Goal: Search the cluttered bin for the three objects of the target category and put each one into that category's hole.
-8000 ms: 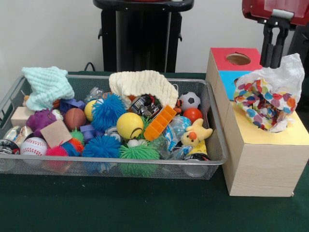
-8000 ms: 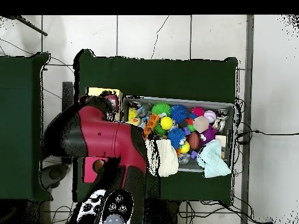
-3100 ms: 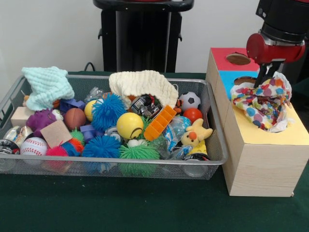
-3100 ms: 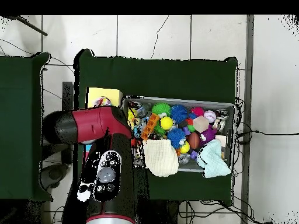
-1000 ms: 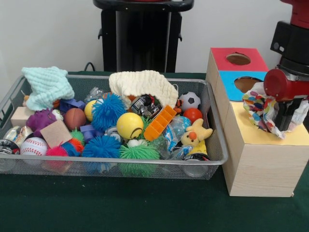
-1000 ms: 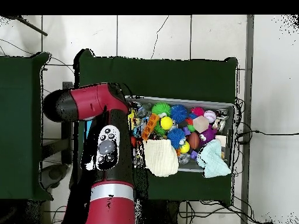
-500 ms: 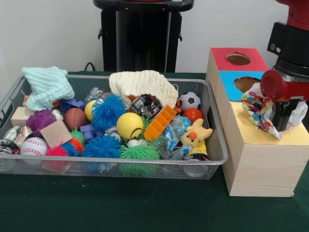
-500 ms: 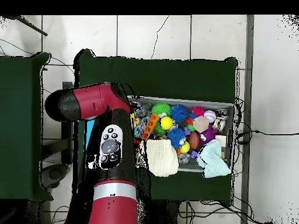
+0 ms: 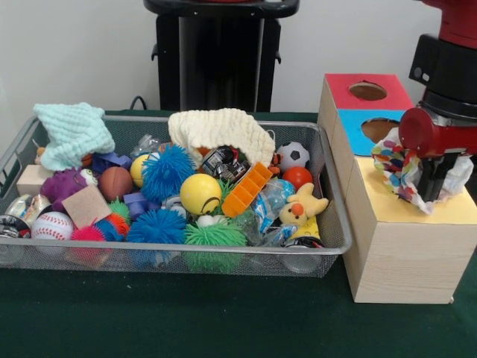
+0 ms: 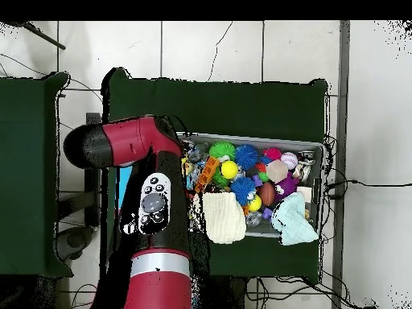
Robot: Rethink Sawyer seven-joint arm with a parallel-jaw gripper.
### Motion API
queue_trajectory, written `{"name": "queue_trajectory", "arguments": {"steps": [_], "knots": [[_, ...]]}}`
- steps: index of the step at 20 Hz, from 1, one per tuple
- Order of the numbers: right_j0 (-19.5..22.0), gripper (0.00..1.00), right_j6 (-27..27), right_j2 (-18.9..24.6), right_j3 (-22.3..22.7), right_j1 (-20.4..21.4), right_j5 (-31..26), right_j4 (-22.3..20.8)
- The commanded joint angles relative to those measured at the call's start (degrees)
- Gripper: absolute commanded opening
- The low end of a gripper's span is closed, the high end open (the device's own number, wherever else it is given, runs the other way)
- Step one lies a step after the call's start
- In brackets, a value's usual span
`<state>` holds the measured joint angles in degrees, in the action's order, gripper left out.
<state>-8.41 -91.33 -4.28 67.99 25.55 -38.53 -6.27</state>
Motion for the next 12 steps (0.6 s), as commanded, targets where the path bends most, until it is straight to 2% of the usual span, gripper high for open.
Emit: {"name": "queue_trajectory", "arguments": {"steps": [1,12], "knots": [[2.16,0.0,1.3,4.63,9.63,-2.52,2.15,-4.8],[1.58,0.0,0.26,4.38,10.6,-2.01,1.98,-4.4]]}}
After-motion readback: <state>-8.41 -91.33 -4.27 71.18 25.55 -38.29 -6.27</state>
